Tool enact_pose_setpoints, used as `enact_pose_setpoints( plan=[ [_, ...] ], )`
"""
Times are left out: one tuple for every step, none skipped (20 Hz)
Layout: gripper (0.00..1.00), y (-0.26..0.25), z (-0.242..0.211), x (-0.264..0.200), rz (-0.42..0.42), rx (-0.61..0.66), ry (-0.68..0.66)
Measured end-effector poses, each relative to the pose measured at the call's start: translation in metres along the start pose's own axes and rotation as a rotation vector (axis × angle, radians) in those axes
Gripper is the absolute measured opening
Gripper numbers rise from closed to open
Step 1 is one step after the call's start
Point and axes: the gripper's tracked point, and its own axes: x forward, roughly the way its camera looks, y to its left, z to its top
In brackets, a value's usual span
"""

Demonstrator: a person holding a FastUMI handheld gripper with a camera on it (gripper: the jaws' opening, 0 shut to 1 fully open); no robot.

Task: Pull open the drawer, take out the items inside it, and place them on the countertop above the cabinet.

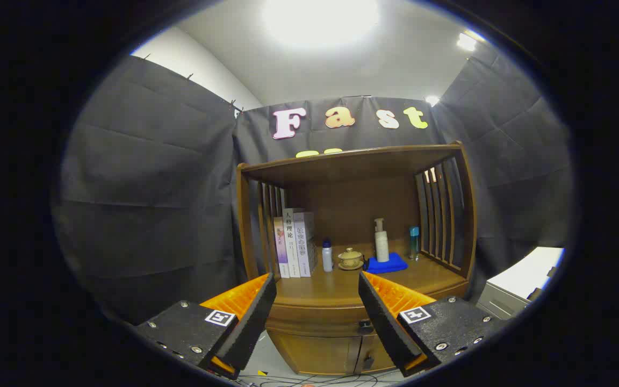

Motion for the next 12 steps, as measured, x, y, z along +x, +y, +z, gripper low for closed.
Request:
enact_pose_setpoints(
  plan=[
    [0.96, -0.007, -0.002, 0.001, -0.027, 0.0, 0.009],
    [0.96, -0.015, -0.005, 0.005, -0.055, 0.009, 0.019],
    [0.95, -0.02, -0.002, 0.011, -0.073, 0.028, 0.02],
    [0.95, -0.021, 0.007, 0.019, -0.078, 0.053, 0.009],
    [0.95, -0.025, 0.02, 0.028, -0.085, 0.069, -0.009],
    [0.95, -0.031, 0.031, 0.032, -0.089, 0.069, -0.026],
    [0.95, -0.033, 0.04, 0.035, -0.082, 0.056, -0.049],
    [0.95, -0.039, 0.041, 0.039, -0.092, 0.038, -0.059],
    [0.95, -0.047, 0.034, 0.043, -0.115, 0.019, -0.041],
    [0.95, -0.052, 0.025, 0.044, -0.133, 0.014, -0.019],
    [0.95, -0.051, 0.021, 0.045, -0.133, 0.024, -0.012],
    [0.96, -0.043, 0.018, 0.048, -0.118, 0.033, -0.005]
  ],
)
